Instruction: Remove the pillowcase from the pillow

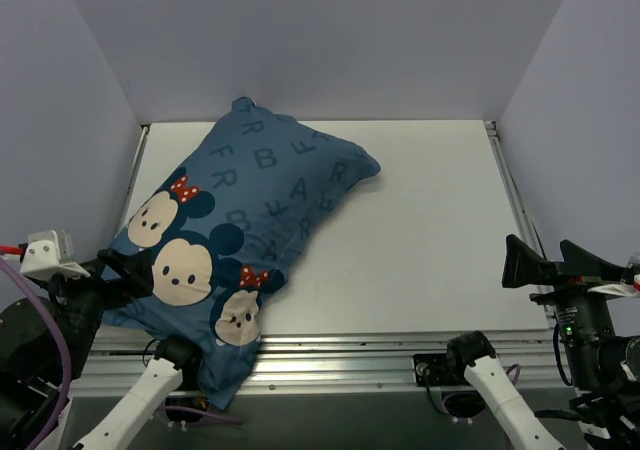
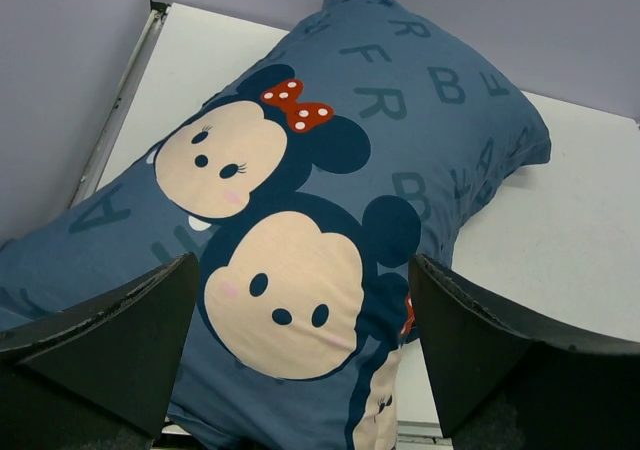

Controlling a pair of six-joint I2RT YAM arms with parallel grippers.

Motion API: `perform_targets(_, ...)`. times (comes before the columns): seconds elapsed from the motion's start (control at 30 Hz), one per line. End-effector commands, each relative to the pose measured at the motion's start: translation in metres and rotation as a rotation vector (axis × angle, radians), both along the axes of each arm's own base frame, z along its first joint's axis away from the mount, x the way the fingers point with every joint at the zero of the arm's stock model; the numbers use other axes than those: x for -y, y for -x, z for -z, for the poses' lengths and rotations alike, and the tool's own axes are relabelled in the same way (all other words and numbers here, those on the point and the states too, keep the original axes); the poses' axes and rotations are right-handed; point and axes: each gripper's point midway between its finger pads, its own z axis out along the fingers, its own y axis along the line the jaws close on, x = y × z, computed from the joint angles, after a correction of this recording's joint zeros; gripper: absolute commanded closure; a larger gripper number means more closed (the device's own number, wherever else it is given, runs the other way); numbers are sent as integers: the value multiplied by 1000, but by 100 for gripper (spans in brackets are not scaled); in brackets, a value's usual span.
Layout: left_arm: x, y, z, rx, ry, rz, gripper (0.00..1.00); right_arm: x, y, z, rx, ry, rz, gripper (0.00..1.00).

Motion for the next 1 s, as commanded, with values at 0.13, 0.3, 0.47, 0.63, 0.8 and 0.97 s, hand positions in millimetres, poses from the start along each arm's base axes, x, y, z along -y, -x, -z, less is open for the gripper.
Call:
perform_targets(0.13,24,-35,-3,-36,-31,53,6,-5,-15,-16,48,-25,-1,0)
perform_targets(0.3,55,-79,3,-126,-87,125,6,-19,-43,8,-34,-41,-20,0)
perform_targets(0.47,99,-144,19,-264,-160,223,6,-37,-72,33,-118,-136,-47,0)
perform_targets(0.63,134,-203,20,-289,-204,267,6,-62,-97,57,-202,-124,-134,0)
perform_targets(0.8,184,-263,9,-183,-313,320,6,-70,-113,65,-233,-125,-146,0)
perform_targets(0.97,245,-311,45,-203,-448,375,6,-75,-122,71,-252,-125,-153,0)
